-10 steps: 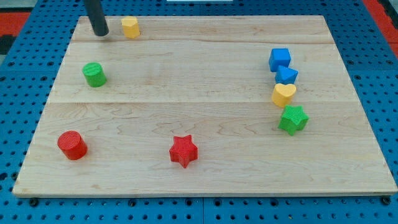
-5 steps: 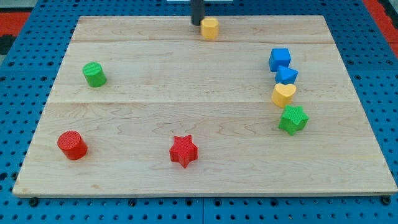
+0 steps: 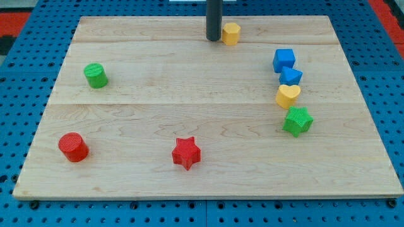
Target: Place the yellow hexagon above the blue cube
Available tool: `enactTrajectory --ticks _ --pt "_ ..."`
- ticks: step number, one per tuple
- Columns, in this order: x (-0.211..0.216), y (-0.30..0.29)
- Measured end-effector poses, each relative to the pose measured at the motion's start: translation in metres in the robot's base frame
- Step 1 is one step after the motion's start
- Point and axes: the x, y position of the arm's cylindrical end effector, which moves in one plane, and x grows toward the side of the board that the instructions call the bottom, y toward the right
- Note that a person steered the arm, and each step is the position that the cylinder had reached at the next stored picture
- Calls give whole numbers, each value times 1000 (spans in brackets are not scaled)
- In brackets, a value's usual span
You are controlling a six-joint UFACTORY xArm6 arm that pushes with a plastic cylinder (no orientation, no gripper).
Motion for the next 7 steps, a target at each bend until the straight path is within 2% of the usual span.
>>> enactTrajectory --ticks 1,2,3,5,6,7 --pt "-7 23" --pt "-34 -18" --pt "-67 33" --pt "-21 57" --pt "-21 -2" --pt "14 -10"
